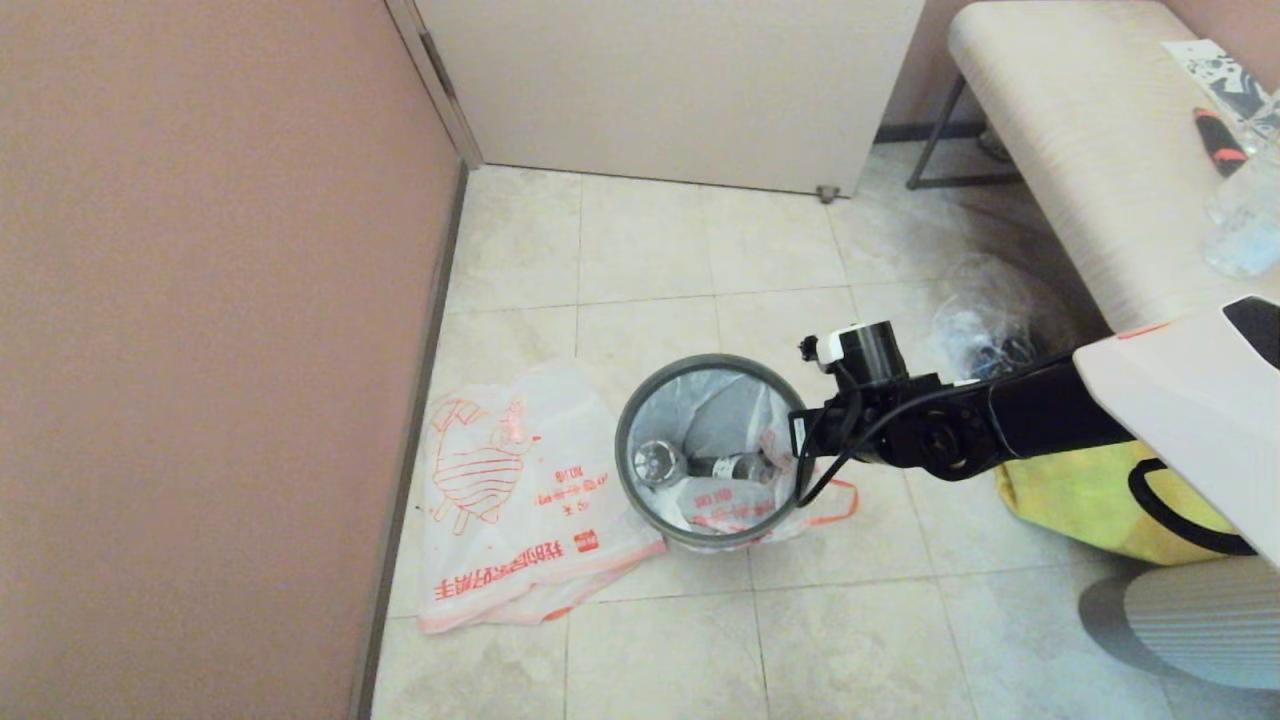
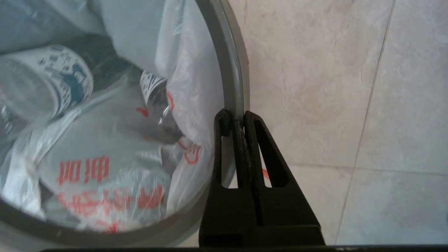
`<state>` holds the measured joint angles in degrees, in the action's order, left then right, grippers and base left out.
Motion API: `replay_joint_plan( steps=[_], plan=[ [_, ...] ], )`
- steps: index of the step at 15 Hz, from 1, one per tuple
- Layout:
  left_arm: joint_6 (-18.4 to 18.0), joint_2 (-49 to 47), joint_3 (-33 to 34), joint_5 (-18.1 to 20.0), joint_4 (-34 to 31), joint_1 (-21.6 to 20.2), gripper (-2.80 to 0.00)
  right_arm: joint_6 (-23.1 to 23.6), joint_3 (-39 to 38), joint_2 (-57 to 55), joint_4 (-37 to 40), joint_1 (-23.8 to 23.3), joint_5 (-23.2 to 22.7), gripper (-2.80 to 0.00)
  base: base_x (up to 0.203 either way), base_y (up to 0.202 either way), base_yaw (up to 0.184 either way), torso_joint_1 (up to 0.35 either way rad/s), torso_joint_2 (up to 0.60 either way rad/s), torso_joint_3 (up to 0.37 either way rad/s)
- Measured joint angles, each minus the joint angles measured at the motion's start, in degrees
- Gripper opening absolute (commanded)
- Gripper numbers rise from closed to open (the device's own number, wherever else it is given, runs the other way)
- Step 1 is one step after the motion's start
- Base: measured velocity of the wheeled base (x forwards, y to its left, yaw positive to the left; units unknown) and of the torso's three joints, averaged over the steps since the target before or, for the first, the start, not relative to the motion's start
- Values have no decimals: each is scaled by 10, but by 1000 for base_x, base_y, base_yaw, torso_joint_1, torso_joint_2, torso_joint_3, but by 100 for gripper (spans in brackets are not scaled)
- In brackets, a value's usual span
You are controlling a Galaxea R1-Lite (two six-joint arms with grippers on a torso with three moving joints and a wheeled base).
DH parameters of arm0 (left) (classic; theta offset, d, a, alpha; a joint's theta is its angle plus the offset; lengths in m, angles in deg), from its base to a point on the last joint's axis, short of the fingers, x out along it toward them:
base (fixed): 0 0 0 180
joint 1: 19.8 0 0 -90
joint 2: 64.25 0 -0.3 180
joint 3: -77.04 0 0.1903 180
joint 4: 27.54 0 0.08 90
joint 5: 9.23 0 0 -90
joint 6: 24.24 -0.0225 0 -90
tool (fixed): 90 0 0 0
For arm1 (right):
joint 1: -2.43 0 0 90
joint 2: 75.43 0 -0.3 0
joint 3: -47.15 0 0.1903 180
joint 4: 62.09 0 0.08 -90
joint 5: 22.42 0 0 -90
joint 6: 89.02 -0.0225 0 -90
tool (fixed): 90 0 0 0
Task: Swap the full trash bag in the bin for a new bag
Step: Place the trash can ring on the floor
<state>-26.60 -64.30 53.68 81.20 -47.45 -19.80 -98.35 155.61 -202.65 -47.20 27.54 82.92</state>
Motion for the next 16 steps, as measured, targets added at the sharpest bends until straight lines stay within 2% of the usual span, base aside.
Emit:
replay_joint_plan(
  steps=[5, 12, 16],
  plan=[
    [0, 0, 0, 0, 0, 0, -280, -22, -3, 46, 58, 25, -1, -280, 0, 0, 0, 0, 0, 0],
    [0, 0, 0, 0, 0, 0, -280, -25, -2, 120, 104, 80, -2, -280, 0, 0, 0, 0, 0, 0],
    [0, 0, 0, 0, 0, 0, -280, -23, -1, 140, 125, 100, 15, -280, 0, 0, 0, 0, 0, 0]
  ],
)
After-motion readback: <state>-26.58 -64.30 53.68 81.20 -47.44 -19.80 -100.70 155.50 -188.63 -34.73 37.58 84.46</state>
